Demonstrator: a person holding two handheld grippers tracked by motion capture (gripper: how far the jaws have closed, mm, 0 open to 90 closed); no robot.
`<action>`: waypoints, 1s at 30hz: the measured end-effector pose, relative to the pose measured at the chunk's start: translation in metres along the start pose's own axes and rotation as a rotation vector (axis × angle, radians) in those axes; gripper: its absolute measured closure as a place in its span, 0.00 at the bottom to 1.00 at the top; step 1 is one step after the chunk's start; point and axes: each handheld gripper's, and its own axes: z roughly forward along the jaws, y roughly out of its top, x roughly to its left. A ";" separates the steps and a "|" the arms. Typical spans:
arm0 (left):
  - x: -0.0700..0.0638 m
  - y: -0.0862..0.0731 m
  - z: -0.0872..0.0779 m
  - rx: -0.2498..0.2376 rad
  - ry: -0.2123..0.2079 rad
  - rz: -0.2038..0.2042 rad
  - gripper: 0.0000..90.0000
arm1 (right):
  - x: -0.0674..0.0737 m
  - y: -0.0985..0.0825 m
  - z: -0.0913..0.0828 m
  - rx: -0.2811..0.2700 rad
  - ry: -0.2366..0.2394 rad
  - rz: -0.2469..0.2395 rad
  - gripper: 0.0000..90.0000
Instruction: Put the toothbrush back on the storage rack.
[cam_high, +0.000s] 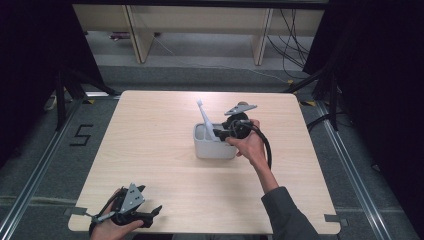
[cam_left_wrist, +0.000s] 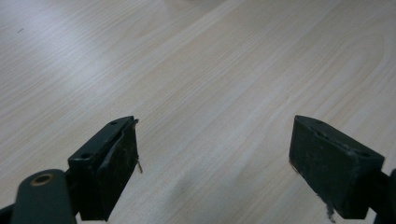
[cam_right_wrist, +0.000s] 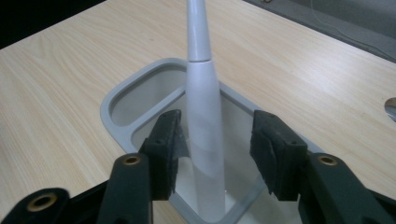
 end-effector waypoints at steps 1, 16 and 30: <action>0.001 0.000 -0.001 0.017 -0.002 0.022 0.17 | -0.001 -0.001 -0.004 0.012 -0.002 0.013 0.57; 0.001 0.000 -0.001 0.011 0.004 0.008 0.17 | -0.009 -0.006 -0.025 -0.051 -0.008 0.046 0.45; 0.000 0.000 0.000 -0.002 0.010 -0.010 0.17 | -0.007 -0.009 -0.038 -0.070 0.000 0.055 0.32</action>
